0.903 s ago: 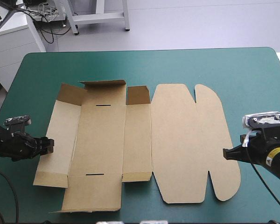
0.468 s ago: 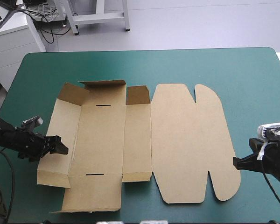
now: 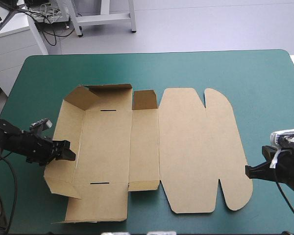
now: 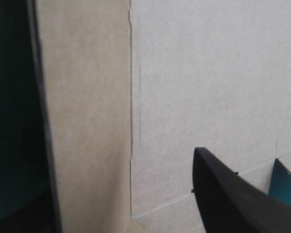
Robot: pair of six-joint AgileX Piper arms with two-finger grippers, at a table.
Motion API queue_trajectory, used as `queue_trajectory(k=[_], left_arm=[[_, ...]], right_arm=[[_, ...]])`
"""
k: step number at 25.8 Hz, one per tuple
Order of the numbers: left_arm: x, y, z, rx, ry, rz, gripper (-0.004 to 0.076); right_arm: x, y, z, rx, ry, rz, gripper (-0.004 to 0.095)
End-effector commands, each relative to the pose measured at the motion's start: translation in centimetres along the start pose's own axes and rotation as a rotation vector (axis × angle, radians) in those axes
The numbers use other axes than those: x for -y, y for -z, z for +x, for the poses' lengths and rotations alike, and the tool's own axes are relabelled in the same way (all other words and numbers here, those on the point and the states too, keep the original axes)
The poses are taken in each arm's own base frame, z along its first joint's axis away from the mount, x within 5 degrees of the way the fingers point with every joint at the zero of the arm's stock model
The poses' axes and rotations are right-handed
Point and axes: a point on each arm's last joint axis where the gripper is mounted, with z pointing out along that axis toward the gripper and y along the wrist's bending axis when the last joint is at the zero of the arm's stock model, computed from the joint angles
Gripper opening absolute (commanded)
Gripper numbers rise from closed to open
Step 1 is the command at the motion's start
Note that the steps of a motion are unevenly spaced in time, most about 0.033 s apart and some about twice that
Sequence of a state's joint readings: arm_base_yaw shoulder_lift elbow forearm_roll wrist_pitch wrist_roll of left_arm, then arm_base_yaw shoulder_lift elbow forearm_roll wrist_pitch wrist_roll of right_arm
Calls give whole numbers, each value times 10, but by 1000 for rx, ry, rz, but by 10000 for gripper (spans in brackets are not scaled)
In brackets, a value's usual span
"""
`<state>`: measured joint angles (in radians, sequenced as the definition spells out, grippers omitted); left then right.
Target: Fold the box
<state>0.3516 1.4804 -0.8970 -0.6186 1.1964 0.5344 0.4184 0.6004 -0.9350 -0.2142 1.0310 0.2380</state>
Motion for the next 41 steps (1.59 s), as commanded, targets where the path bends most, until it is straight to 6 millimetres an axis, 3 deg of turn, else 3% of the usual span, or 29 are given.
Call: queue_trajectory(k=[1,5,8,14,16,20,24,28,33,37,41], left_arm=[[15,7,6,-67,-4,18,308],[15,6,7,-71,-4,12,167],[17,8,8,-65,-9,8,-7],[20,15,4,-38,3,-5,-10],[25,19,-1,-56,-38,-92,-10],[58,26,-25,-90,-236,-383,-10],[96,27,-50,-61,-470,-541,-10],[127,18,-62,-126,-881,-683,-10],[171,6,-75,74,-1175,-910,-10],[204,-2,-76,250,-1373,-942,-10],[221,-11,-70,294,-1455,-914,-10]], right_arm=[[1,5,-10,76,12,2,-20],[1,5,-10,76,12,2,-20],[1,5,-9,72,12,3,-20],[1,5,-8,56,12,7,-20],[1,5,-8,56,12,7,-20],[1,5,-8,57,12,8,-20],[1,5,-8,57,14,10,-20],[1,5,-8,57,14,10,-20],[1,5,-8,57,14,10,-20],[1,5,-8,57,14,10,-20],[2,5,-8,55,14,11,-20]])
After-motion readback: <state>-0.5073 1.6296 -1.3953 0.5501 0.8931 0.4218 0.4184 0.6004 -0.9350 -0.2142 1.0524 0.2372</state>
